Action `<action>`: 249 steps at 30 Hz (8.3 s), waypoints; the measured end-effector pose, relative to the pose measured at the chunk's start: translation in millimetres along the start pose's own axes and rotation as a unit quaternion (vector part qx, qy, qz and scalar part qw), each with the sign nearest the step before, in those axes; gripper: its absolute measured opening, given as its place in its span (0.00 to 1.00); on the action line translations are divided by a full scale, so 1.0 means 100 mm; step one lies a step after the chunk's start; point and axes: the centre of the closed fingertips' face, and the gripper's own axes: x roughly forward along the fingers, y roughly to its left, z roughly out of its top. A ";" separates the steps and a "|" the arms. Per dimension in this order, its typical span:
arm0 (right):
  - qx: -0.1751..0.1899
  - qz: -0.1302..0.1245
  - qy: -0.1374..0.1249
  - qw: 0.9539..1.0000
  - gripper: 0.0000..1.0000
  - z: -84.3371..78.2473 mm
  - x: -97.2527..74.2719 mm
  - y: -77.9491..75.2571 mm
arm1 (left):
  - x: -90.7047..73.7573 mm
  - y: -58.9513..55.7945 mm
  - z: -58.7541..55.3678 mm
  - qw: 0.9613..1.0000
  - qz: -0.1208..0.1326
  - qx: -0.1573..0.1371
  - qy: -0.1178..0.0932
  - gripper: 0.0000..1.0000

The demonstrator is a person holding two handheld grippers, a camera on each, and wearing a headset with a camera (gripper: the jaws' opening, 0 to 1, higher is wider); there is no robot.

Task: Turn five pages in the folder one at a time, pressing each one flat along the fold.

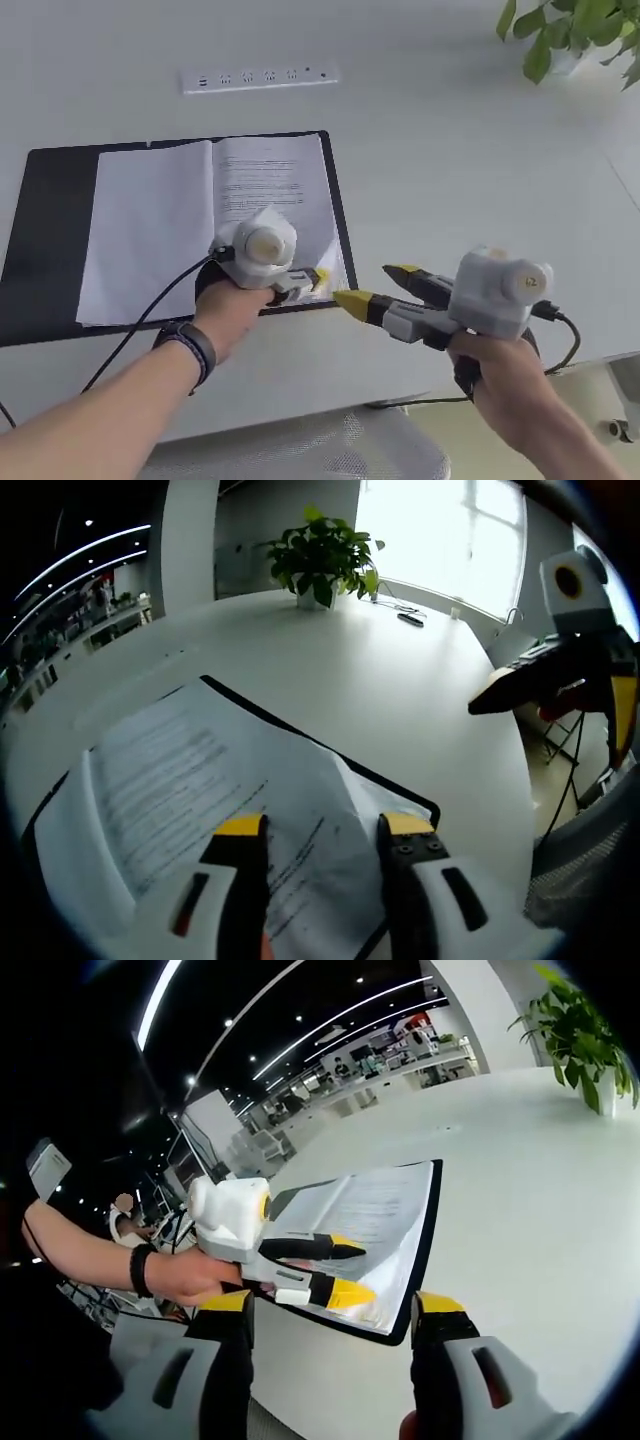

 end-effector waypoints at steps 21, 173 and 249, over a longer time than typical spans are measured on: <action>0.054 0.038 -0.002 0.998 0.50 0.25 0.70 -0.34 | 0.00 0.00 -0.01 1.000 0.010 0.012 0.002 0.42; 0.145 0.143 0.157 0.966 0.00 -0.29 3.25 1.67 | -2.97 1.33 -0.96 0.963 0.203 -0.152 -0.090 0.75; 0.019 0.150 0.039 0.988 0.43 0.50 2.33 1.40 | -2.73 1.53 -0.95 0.964 0.184 -0.164 -0.096 0.62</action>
